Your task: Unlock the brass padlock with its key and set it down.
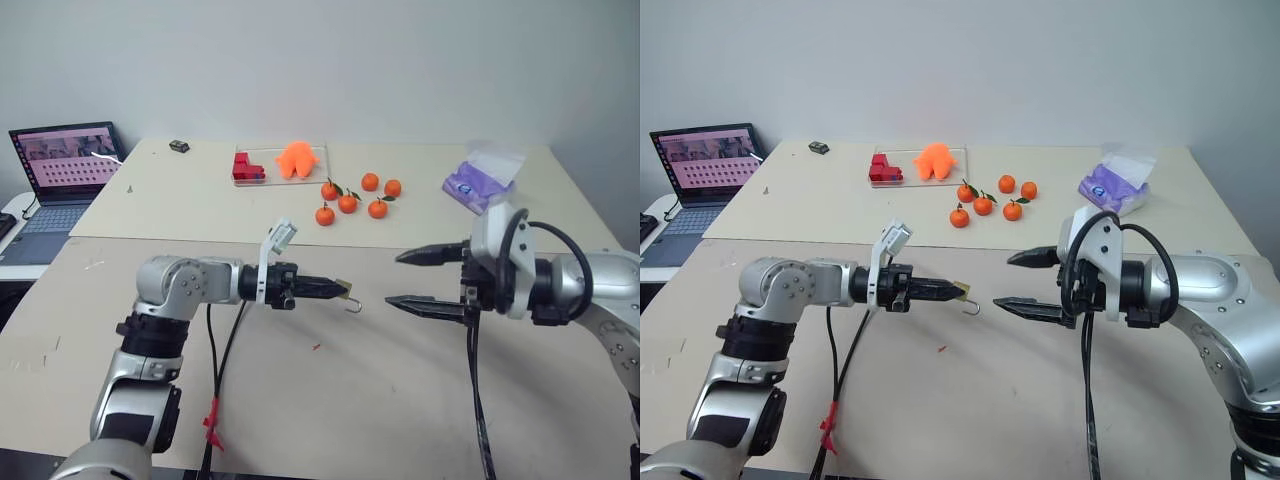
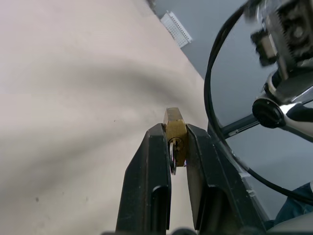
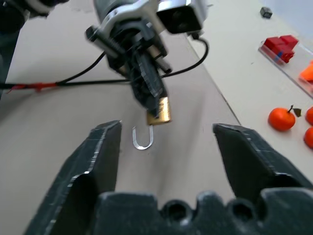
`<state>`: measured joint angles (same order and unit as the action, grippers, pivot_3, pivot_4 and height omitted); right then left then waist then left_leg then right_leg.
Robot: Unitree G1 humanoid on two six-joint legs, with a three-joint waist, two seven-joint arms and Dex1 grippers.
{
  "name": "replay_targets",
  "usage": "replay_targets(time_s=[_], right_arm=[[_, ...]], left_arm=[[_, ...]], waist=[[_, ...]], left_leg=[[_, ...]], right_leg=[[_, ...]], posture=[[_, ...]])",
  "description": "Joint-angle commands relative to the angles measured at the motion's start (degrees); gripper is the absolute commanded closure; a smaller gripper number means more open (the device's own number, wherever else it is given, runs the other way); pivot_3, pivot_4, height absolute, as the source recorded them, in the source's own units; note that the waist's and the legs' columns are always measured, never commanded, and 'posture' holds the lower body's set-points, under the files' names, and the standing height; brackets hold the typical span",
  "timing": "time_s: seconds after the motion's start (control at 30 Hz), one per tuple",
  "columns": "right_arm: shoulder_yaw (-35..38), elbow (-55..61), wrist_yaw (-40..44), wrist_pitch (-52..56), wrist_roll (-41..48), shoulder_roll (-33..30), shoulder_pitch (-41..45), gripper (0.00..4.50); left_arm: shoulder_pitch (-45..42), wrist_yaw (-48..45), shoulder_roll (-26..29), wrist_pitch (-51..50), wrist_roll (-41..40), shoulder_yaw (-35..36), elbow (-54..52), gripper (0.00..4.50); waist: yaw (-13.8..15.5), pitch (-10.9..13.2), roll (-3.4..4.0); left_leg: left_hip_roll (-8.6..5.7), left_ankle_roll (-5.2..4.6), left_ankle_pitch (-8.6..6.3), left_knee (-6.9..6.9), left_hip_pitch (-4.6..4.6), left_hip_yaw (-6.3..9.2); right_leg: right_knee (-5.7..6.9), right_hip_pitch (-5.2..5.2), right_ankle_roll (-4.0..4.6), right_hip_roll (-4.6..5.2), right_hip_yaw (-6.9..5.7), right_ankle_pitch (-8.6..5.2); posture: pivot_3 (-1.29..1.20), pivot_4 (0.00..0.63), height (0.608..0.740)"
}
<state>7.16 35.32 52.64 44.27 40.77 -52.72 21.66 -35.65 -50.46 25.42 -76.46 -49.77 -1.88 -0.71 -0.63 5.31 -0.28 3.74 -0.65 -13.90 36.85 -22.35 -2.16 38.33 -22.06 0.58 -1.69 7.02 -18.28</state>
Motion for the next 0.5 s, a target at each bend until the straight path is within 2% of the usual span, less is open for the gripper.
replay_targets(time_s=[0.03, 0.2, 0.37, 0.5], right_arm=[[0.16, 0.91, -1.94, 0.53, 1.33, 1.08, 1.54, 0.11], [-0.20, 1.66, -5.76, 1.25, 1.20, 2.63, 2.02, 0.11], [-0.40, 2.96, -8.43, 2.21, 1.71, 2.82, 1.85, 0.11], [0.54, 3.61, -10.84, 4.14, 3.51, 3.19, 1.62, 0.11]], left_arm=[[0.52, 5.61, -2.32, -3.47, -1.06, 3.02, -1.59, 4.48], [2.28, 14.67, -7.82, -7.86, 1.71, 2.73, -1.41, 4.48], [3.48, 21.85, -15.33, -13.55, 2.43, 6.51, -0.48, 4.48], [4.27, 27.15, -20.78, -14.01, 4.87, 7.72, -0.10, 4.48]], waist=[[0.05, 0.00, 0.00], [0.51, 0.00, 0.00], [0.67, -0.02, 0.02], [0.65, 0.01, -0.02]], left_leg=[[-0.01, 0.00, 0.00, 0.00, 0.01, 0.00], [-0.04, 0.00, 0.00, 0.03, 0.06, 0.03], [-0.04, 0.00, 0.00, 0.01, 0.00, 0.03], [-0.06, 0.02, 0.01, 0.01, 0.03, 0.03]], right_leg=[[0.00, 0.00, 0.00, 0.00, 0.00, 0.00], [0.01, 0.11, 0.00, 0.05, -0.02, 0.00], [-0.08, 0.09, 0.00, 0.05, -0.01, 0.00], [-0.09, 0.13, 0.00, 0.07, 0.00, 0.00]], posture=[[0.00, 0.150, 0.673], [0.00, 0.150, 0.673], [0.00, 0.150, 0.673], [0.00, 0.150, 0.673]])
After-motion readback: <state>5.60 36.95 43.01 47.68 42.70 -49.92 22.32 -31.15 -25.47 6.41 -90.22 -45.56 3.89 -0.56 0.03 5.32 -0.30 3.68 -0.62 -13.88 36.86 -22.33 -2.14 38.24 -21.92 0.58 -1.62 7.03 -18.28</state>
